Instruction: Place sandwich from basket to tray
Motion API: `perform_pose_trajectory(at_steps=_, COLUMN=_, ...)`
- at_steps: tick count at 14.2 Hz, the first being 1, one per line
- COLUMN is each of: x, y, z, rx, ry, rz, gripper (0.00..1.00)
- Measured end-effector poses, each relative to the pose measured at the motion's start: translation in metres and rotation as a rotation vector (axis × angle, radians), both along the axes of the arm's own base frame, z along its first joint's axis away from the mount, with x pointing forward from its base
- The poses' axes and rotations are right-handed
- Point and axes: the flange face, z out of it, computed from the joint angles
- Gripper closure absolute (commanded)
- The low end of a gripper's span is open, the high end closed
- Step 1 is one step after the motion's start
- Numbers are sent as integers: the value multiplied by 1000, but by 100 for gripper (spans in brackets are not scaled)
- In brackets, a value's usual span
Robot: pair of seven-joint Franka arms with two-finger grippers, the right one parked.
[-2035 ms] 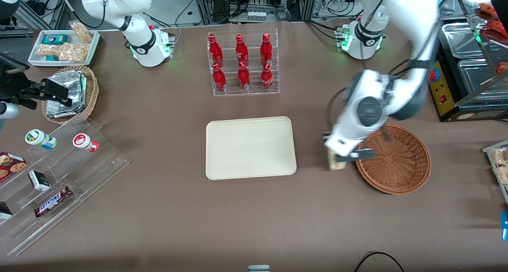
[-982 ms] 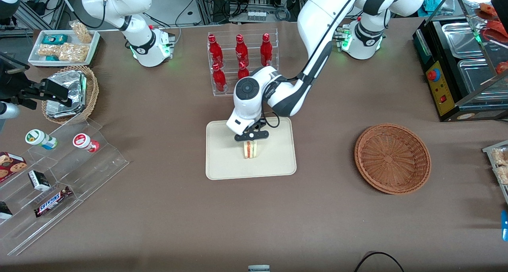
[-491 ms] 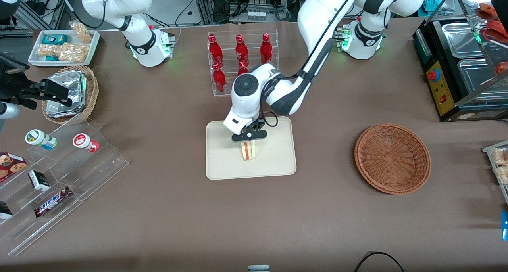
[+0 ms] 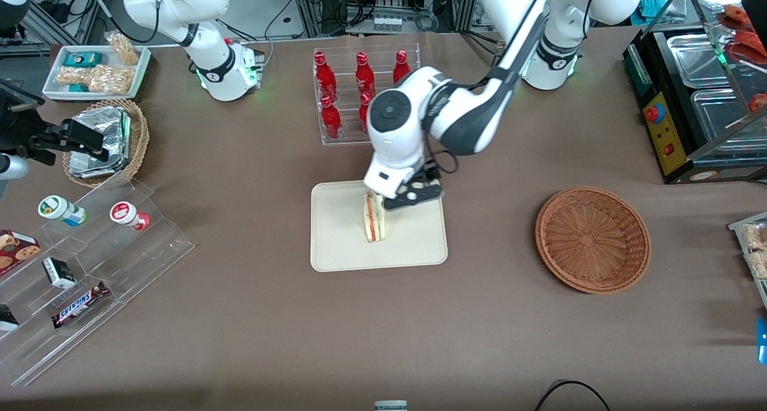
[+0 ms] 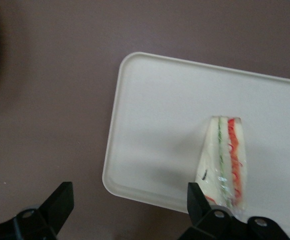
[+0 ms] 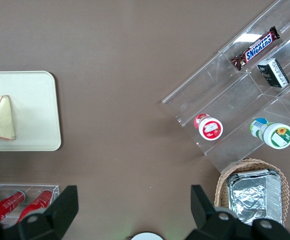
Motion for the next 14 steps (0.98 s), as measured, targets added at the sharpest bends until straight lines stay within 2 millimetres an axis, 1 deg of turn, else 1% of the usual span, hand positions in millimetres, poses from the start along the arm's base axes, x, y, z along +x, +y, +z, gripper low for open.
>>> perform_pose_trajectory(at_steps=2, x=17, y=36, z=-7, rx=21, ry=23, rz=-4, gripper=0)
perform_pose_trajectory(at_steps=4, x=34, y=80, z=-12, rx=18, ry=63, rz=-28, gripper=0)
perform_pose_trajectory(at_steps=6, x=47, y=128, z=-4, rx=10, ry=82, rz=-51, gripper=0)
perform_pose_trajectory(at_steps=7, x=50, y=147, z=3, rx=6, ry=85, rz=-55, gripper=0)
perform_pose_trajectory(at_steps=9, x=50, y=182, z=25, rx=-9, ry=100, rz=-75, gripper=0)
perform_pose_trajectory(at_steps=12, x=40, y=232, z=73, rx=-50, ry=161, rz=-150, gripper=0)
perform_pose_trajectory(at_steps=14, x=38, y=271, z=104, rx=-96, ry=178, rz=-178, gripper=0)
